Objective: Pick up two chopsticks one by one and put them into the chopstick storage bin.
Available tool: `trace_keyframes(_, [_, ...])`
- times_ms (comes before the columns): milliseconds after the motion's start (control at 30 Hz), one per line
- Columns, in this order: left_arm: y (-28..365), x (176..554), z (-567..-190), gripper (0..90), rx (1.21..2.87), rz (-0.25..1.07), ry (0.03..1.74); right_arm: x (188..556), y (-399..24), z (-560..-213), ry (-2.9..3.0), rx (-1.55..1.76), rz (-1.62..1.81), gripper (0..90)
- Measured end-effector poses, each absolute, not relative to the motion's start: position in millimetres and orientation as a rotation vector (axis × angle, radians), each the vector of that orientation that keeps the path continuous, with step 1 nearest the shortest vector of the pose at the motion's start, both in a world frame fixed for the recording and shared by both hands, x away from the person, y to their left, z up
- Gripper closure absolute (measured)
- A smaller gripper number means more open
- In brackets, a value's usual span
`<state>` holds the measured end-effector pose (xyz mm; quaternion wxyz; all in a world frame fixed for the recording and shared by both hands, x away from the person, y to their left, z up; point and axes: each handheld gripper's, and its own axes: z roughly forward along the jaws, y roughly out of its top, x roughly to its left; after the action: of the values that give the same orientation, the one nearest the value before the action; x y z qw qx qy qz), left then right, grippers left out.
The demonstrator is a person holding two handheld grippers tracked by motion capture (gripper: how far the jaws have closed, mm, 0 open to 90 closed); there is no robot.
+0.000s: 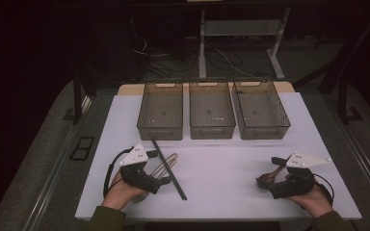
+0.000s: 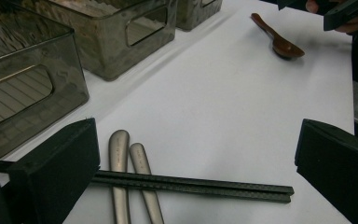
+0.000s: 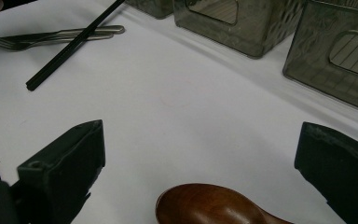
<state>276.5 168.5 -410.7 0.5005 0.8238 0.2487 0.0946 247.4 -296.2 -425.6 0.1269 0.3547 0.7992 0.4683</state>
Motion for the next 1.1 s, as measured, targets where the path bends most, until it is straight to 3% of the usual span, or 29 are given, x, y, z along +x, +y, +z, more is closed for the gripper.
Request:
trace_keyframes(267, [166,276,-411,2.7,2.016,0.220,0.601,247,-298,-426,2.318,1.039,1.373,2.2])
trace_keyframes(667, [156,269,-419,31.0,2.109,0.150,0.531,247,-299,-426,2.312,1.056,1.380,2.2])
trace_keyframes(700, [155,268,-419,36.5,2.125,0.121,0.513,247,-298,-426,2.315,1.053,1.377,2.2])
trace_keyframes(1033, [149,267,-424,53.9,2.197,0.059,0.467,245,-296,-425,2.320,1.045,1.372,2.2])
trace_keyframes(1100, [147,267,-425,60.7,2.218,0.041,0.456,245,-296,-425,2.323,1.043,1.373,2.2])
